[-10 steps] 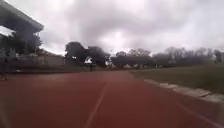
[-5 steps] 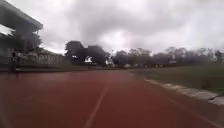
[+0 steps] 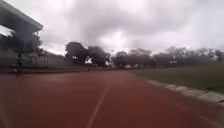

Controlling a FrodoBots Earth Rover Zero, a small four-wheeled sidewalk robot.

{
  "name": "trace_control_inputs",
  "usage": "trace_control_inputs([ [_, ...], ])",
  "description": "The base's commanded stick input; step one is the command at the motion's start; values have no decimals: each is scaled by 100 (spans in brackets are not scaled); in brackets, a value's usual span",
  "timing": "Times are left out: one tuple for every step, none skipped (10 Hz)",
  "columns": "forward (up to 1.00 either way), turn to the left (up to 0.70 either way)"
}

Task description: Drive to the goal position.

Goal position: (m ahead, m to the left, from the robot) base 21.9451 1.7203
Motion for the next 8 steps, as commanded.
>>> trace_control_inputs([
  [50, 2],
  [50, 2],
  [50, 2],
  [50, 2],
  [50, 2],
  [50, 2],
  [50, 2],
  [50, 2],
])
